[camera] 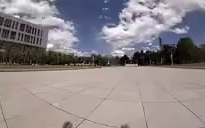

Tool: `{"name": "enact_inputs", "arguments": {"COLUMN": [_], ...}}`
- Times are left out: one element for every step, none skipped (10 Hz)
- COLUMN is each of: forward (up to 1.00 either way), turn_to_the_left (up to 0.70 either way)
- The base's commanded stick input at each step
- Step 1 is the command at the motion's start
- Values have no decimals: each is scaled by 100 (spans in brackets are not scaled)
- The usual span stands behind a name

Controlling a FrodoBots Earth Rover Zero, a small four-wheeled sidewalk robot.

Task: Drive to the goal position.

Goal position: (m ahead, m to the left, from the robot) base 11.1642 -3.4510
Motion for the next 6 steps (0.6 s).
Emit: {"name": "enact_inputs", "arguments": {"forward": [6,6,6,6,6,6], "turn_to_the_left": [0,0,0,0,0,0]}}
